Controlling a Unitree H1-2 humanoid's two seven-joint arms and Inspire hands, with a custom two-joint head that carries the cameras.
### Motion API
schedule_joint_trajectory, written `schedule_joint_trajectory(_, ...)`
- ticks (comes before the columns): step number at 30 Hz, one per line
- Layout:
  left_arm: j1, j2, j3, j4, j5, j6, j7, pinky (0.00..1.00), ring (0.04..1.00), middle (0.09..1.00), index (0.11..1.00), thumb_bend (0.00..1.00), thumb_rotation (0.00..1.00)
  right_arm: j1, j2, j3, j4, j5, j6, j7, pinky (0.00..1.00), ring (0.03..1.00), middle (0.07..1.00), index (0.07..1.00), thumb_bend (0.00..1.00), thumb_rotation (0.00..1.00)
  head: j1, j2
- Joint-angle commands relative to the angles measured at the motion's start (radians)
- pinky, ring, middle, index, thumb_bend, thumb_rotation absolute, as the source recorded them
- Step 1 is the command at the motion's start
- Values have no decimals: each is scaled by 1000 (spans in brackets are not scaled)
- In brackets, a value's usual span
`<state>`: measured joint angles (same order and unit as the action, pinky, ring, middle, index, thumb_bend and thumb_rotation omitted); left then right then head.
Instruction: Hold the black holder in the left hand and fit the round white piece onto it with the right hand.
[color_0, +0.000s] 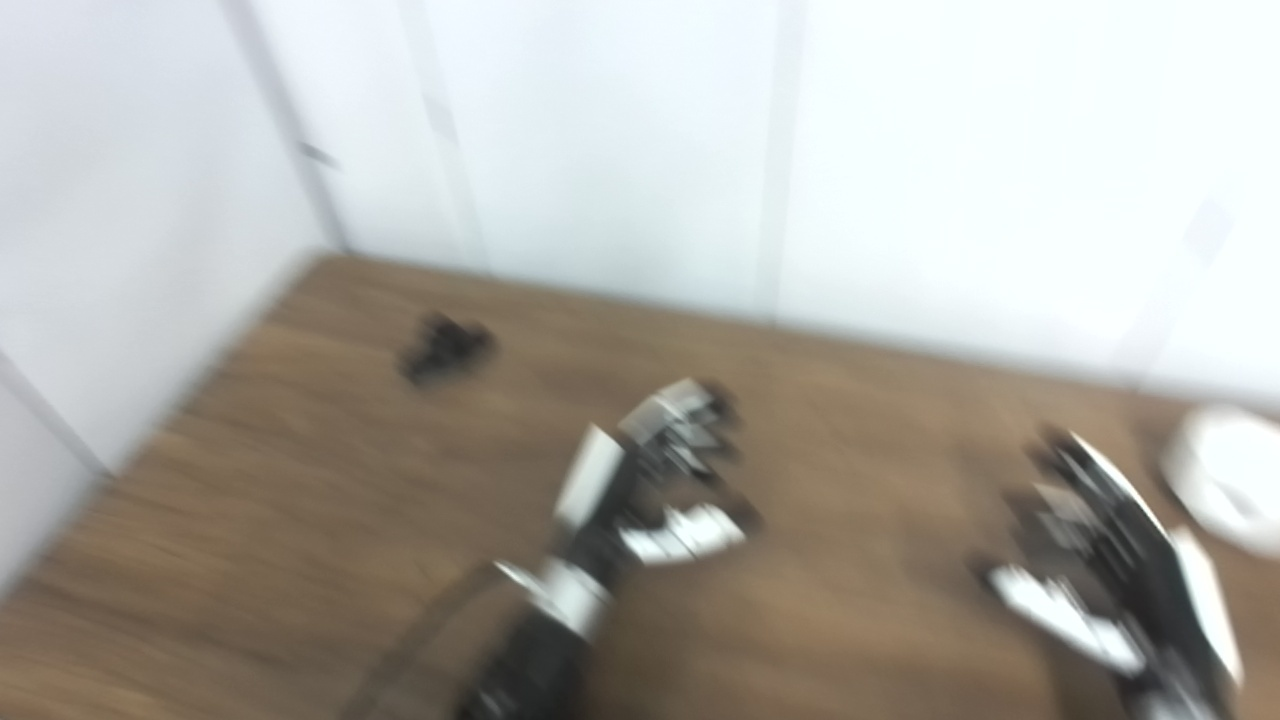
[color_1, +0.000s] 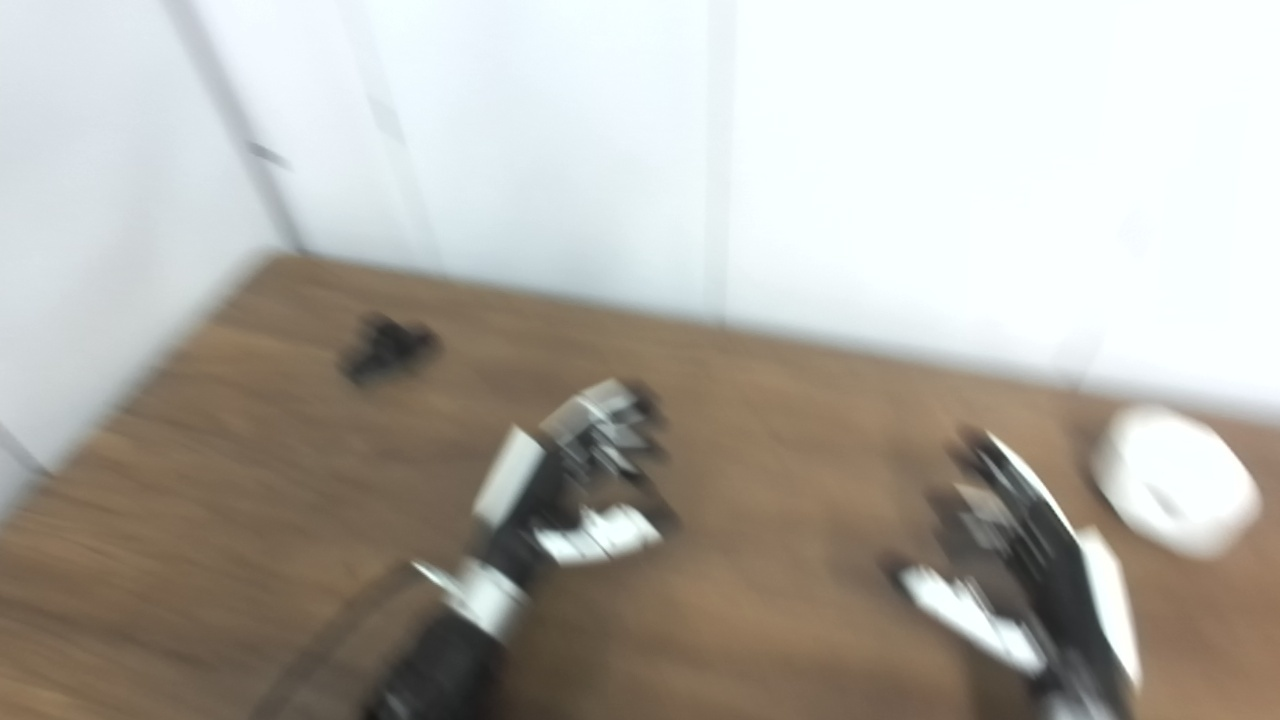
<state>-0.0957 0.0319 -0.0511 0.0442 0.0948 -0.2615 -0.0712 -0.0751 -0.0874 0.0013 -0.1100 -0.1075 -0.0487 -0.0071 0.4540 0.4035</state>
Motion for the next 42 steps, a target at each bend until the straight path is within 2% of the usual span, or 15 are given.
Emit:
schedule_joint_trajectory(1,-6,-2,-1,16,21,-40,27,578,716,807,840,657,0,-20,2,0,-40,-12,-3,-6,519,662,819,859,610,0,6,-8)
schedule_joint_trajectory(5,-14,5,22,-4,43,-41,58,600,727,816,827,648,24,-22,2,-3,-43,-12,3,-4,508,645,817,854,613,0,11,-11)
schedule_joint_trajectory(7,-15,4,39,-30,21,-25,67,590,723,821,832,657,29,-24,0,-5,-37,-8,0,-2,497,637,815,852,615,0,12,-13)
schedule_joint_trajectory(12,-15,21,65,-93,1,17,65,571,740,853,935,652,28,-25,2,-5,-37,-15,5,-5,473,612,805,850,617,0,20,-11)
schedule_joint_trajectory(14,-16,38,72,-114,20,40,65,586,726,835,902,650,41,-27,-1,-6,-38,-16,7,-5,460,605,799,848,614,0,23,-8)
schedule_joint_trajectory(19,-33,122,89,-184,64,115,44,581,693,788,826,657,37,-33,-8,-14,-26,-10,-5,-4,441,589,787,836,623,0,32,-7)
schedule_joint_trajectory(22,-47,192,99,-231,58,167,8,572,680,776,788,659,4,-33,-13,-16,-30,-6,0,0,432,586,786,834,620,0,37,-3)
schedule_joint_trajectory(24,-56,238,104,-264,72,216,-15,566,685,789,795,662,1,-32,-16,-18,-29,-3,0,1,432,586,786,833,616,0,44,0)
schedule_joint_trajectory(27,-73,314,118,-331,109,331,-55,523,705,816,834,703,0,-34,-20,-17,-20,-1,-7,4,432,579,785,832,615,0,51,-4)
schedule_joint_trajectory(31,-100,383,144,-384,137,425,-77,567,729,810,836,772,0,-36,-27,-14,-14,1,-9,12,424,575,786,834,600,0,58,2)
schedule_joint_trajectory(35,-124,427,174,-397,155,468,-79,632,779,822,830,790,0,-38,-26,-14,-4,4,-14,13,424,571,784,829,605,0,63,-1)
schedule_joint_trajectory(37,-136,455,183,-403,200,498,-76,655,797,835,828,798,27,-37,-24,-12,-6,0,-8,11,428,578,785,826,611,0,64,0)
schedule_joint_trajectory(42,-161,495,201,-386,284,497,-42,730,818,819,792,795,49,-37,-22,-12,-9,10,3,15,434,582,787,823,616,0,64,0)
